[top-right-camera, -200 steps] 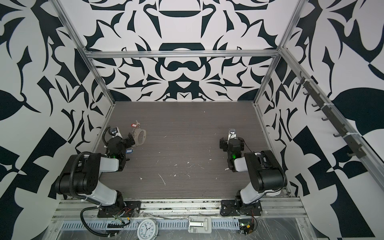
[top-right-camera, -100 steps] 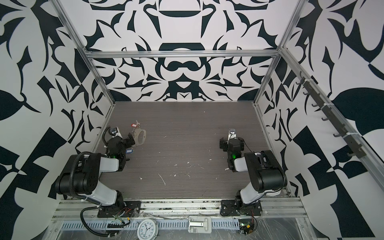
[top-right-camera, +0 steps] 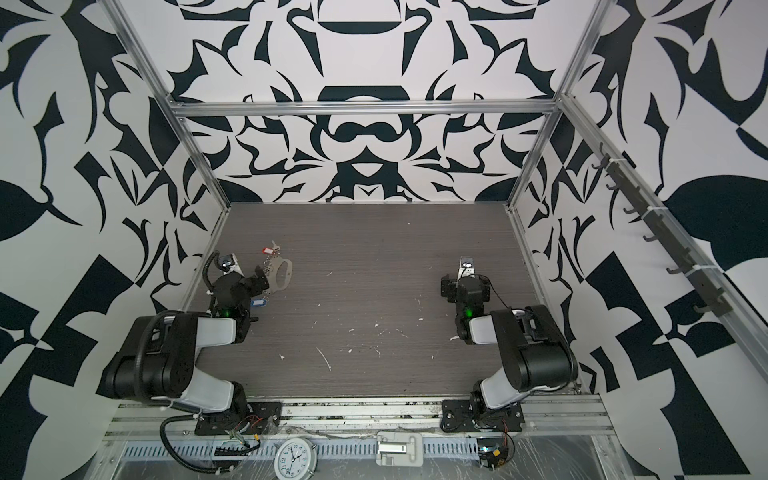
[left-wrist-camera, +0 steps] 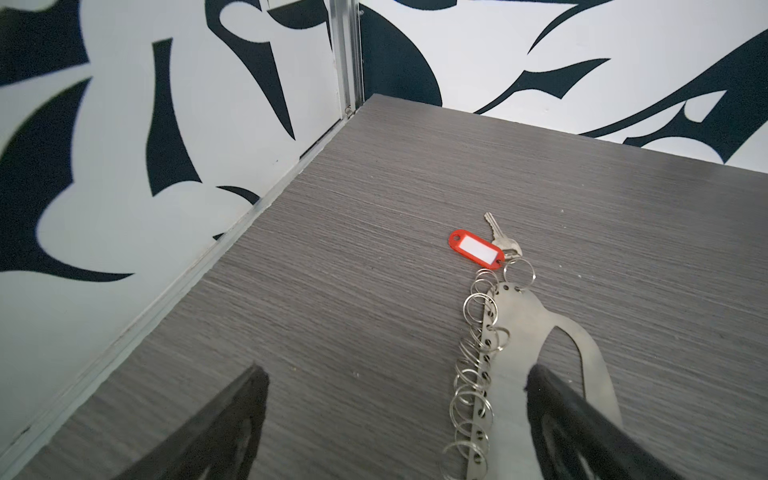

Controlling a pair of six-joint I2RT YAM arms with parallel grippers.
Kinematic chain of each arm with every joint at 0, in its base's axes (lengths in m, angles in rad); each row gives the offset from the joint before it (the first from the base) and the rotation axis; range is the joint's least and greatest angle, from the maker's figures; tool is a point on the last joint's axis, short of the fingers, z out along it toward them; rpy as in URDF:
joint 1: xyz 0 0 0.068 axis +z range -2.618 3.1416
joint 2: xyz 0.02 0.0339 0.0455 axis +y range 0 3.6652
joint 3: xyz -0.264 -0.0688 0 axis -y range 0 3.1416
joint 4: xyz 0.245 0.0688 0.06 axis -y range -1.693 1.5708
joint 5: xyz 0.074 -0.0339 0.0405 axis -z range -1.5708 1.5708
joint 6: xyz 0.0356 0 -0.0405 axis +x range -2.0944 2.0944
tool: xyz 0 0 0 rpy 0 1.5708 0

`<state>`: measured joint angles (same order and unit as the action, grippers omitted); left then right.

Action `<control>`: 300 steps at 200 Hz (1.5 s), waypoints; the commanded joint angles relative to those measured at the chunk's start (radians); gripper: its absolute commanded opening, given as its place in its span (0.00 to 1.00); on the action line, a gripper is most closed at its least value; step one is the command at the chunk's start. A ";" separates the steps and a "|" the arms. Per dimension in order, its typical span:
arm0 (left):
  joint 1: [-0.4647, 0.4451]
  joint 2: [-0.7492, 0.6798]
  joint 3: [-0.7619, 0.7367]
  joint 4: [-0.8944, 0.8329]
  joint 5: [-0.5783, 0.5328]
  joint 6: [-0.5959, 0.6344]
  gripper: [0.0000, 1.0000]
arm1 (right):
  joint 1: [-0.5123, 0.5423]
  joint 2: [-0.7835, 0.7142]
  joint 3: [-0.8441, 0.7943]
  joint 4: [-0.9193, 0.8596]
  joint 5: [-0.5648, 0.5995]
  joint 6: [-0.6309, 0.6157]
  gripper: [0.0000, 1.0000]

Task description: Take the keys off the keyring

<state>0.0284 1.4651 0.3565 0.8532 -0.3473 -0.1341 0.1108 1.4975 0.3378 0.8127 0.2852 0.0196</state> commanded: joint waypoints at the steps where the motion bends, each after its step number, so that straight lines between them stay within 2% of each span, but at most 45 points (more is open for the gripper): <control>1: -0.004 -0.115 0.079 -0.193 -0.034 -0.015 0.99 | -0.001 -0.095 0.101 -0.184 0.047 0.040 1.00; 26: -0.004 -0.246 0.136 -0.334 -0.056 -0.077 0.99 | 0.017 -0.149 0.187 -0.382 0.093 0.080 1.00; 60: -0.003 -0.333 0.139 -0.264 -0.065 -0.272 0.99 | 0.077 -0.175 0.276 -0.453 0.189 0.151 1.00; 73: -0.002 -0.364 0.155 -0.317 -0.109 -0.447 0.99 | 0.077 -0.158 0.330 -0.501 0.187 0.253 1.00; 79: -0.004 -0.387 0.168 -0.416 -0.143 -0.586 0.99 | 0.076 -0.155 0.356 -0.529 0.151 0.315 1.00; 89: 0.007 -0.428 0.195 -0.592 -0.196 -0.830 0.99 | 0.074 -0.161 0.401 -0.639 0.123 0.449 1.00; 95: 0.022 -0.443 0.198 -0.628 -0.175 -0.887 0.99 | 0.073 -0.165 0.428 -0.728 0.148 0.570 1.00; 102: 0.037 -0.452 0.190 -0.600 -0.121 -0.888 0.99 | 0.070 -0.165 0.461 -0.846 0.191 0.723 1.00; 107: 0.045 -0.454 0.183 -0.575 -0.089 -0.886 0.99 | 0.056 -0.160 0.466 -0.875 0.174 0.777 1.00; 119: 0.052 -0.459 0.177 -0.538 -0.031 -0.870 0.99 | 0.029 -0.142 0.437 -0.777 0.019 0.763 0.99; 152: 0.056 -0.461 0.200 -0.526 0.068 -0.845 0.99 | 0.032 -0.118 0.376 -0.651 -0.081 0.785 1.00; 168: 0.056 -0.434 0.238 -0.566 0.123 -0.795 0.99 | 0.043 -0.105 0.377 -0.638 -0.186 0.740 0.96; 191: 0.055 -0.351 0.364 -0.787 0.210 -0.691 1.00 | 0.097 -0.078 0.433 -0.727 -0.219 0.652 0.93; 200: 0.056 -0.303 0.402 -0.853 0.238 -0.662 0.96 | 0.121 -0.064 0.450 -0.752 -0.228 0.623 0.92; 211: 0.055 -0.244 0.436 -0.914 0.277 -0.650 0.91 | 0.146 -0.044 0.464 -0.759 -0.258 0.588 0.86; 230: 0.052 -0.154 0.445 -0.915 0.326 -0.626 0.86 | 0.198 -0.013 0.488 -0.780 -0.276 0.545 0.84; 252: 0.052 -0.088 0.444 -0.893 0.346 -0.624 0.86 | 0.260 0.013 0.520 -0.798 -0.270 0.496 0.84; 255: 0.052 -0.076 0.444 -0.894 0.349 -0.623 0.82 | 0.267 0.016 0.523 -0.801 -0.274 0.492 0.84; 271: 0.051 -0.027 0.447 -0.896 0.371 -0.634 0.79 | 0.290 0.028 0.535 -0.802 -0.300 0.477 0.84; 283: 0.048 0.004 0.440 -0.881 0.392 -0.636 0.72 | 0.297 0.037 0.539 -0.802 -0.315 0.476 0.84; 300: 0.031 0.032 0.434 -0.882 0.374 -0.646 0.64 | 0.300 0.046 0.541 -0.802 -0.319 0.477 0.83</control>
<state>0.0753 1.4666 0.7986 -0.0128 0.0063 -0.7715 0.4107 1.5429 0.8429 0.0166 -0.0116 0.5285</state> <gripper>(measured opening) 0.679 0.839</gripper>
